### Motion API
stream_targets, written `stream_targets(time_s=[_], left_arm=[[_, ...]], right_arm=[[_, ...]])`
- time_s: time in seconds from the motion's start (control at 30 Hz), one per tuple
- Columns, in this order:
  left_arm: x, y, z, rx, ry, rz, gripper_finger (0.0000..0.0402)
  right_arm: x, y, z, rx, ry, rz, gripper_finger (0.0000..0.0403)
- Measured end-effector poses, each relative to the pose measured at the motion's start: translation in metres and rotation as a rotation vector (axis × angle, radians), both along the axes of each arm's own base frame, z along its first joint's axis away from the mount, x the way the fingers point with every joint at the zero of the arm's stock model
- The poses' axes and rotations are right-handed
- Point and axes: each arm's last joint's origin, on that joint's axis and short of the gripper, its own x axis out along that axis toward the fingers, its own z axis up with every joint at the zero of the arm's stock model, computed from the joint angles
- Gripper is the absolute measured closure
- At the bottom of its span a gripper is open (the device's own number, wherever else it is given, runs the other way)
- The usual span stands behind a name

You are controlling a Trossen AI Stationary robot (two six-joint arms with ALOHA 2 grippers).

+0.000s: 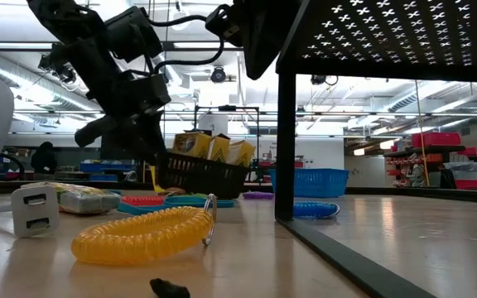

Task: Pick & Place Office Desk Supplies
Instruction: Put the black basket filled with crayon box on the shelf

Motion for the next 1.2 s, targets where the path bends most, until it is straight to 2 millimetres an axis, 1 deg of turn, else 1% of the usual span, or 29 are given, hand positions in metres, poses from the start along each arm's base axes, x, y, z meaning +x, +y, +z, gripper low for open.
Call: stream_targets(time_s=[0.27,0.3,0.57,0.8,1.0,1.13,1.2], left_arm=[[0.0005,-0.0004,0.0004,-0.008,-0.01,0.005,0.0379],[0.001,-0.0003,0.001,-0.008,-0.015,0.007,0.0388],[0.0006,0.0001,0.0018,0.038,-0.033,0.087,0.0393],[-0.0015,-0.0013,-0.0001,0.021,-0.014,0.102,0.0393],[-0.0041,0.0003,-0.0005,0.069,-0.008,0.185,0.0393],[-0.0038,-0.0039,-0.0007,0.069,-0.011,0.172,0.0393],[-0.0033,-0.0067,-0.0013,0.04,-0.01,0.145,0.0393]], right_arm=[[-0.0008,0.0,0.0,0.006,0.01,-0.011,0.0387],[-0.0008,0.0,0.0,0.007,0.01,-0.014,0.0387],[-0.0007,0.0,0.0,0.016,0.013,-0.035,0.0387],[-0.0008,0.0002,0.0,0.016,0.012,-0.034,0.0387],[-0.0005,0.0003,0.0001,0.017,0.01,-0.034,0.0387],[0.0003,0.0004,0.0003,0.021,0.001,-0.041,0.0387],[0.0004,0.0004,0.0003,0.021,0.001,-0.041,0.0387]])
